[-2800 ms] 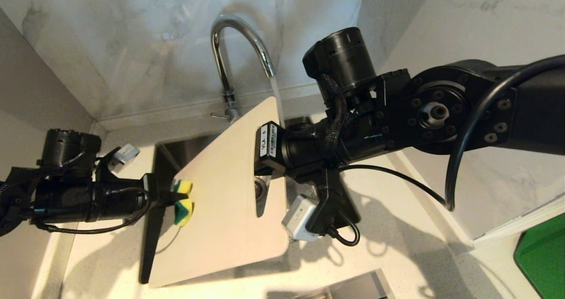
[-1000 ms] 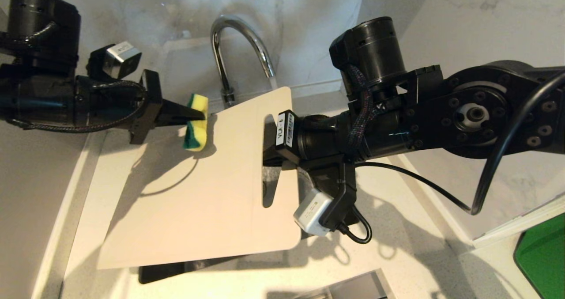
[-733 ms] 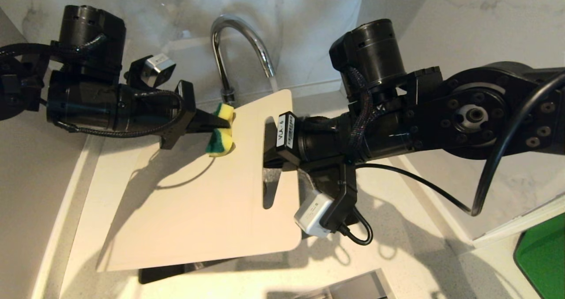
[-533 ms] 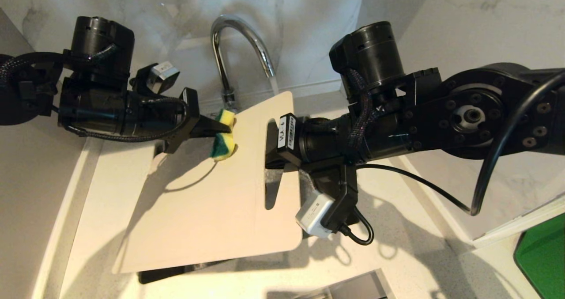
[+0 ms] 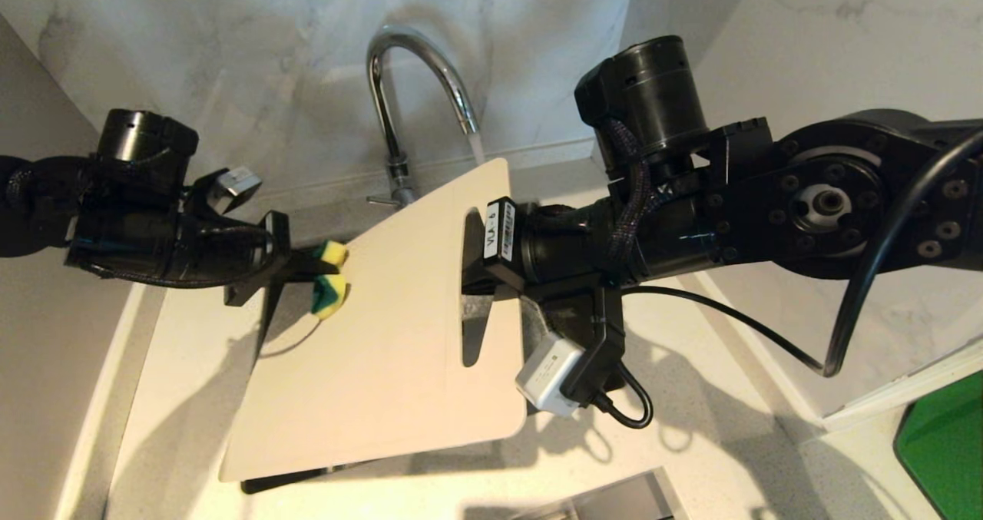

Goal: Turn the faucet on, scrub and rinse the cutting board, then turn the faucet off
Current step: Scrub the cutting board underwater

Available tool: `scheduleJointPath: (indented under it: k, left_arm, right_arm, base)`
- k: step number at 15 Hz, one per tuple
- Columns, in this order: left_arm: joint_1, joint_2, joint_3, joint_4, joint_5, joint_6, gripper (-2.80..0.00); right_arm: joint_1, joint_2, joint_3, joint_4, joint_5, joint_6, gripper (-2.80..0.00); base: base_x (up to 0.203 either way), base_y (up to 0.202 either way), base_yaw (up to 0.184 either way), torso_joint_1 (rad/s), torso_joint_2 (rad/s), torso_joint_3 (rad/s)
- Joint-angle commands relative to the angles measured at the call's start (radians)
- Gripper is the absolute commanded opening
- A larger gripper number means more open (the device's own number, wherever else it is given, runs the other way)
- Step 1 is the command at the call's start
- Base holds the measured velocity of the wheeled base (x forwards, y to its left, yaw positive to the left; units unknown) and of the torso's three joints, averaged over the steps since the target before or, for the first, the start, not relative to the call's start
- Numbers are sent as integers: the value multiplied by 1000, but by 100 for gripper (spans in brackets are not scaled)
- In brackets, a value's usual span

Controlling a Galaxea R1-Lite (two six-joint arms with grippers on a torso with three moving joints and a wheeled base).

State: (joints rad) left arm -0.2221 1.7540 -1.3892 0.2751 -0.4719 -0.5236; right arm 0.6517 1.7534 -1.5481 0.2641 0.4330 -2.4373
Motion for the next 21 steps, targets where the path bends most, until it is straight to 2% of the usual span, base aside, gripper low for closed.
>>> scheduleJointPath:
  k: [1, 6, 9, 12, 15, 17, 19, 21]
  left_arm:
    - [94, 5, 74, -28, -41, 21, -280]
    - [242, 55, 136, -74, -94, 115, -280]
    - [306, 66, 146, -74, -123, 126, -280]
    - [316, 35, 140, -72, -149, 122, -280]
    - [240, -66, 116, -63, -149, 66, -280]
    - [125, -152, 65, -31, -145, -10, -280]
    - [-21, -226, -18, 64, -135, -73, -280]
    - [-161, -282, -49, 127, -103, -119, -280]
  right_arm:
    - [0, -2, -1, 1, 3, -14, -280]
    - [0, -2, 0, -6, 4, -14, -280]
    - [0, -2, 3, -9, 4, -14, -280]
    - [0, 0, 2, -9, 3, -14, -280]
    - [0, 0, -1, -9, 3, -12, -280]
    - [-1, -2, 0, -10, 3, -9, -280]
    - [-3, 2, -4, -11, 3, -8, -280]
    - [-4, 3, -9, -11, 1, -6, -280]
  base:
    - [0, 0, 0, 0, 0, 0]
    - [0, 0, 0, 0, 0, 0]
    - [0, 0, 0, 0, 0, 0]
    - [0, 0, 0, 0, 0, 0]
    - [0, 0, 0, 0, 0, 0]
    - [0, 0, 0, 0, 0, 0]
    - [0, 0, 0, 0, 0, 0]
    - [0, 0, 0, 0, 0, 0]
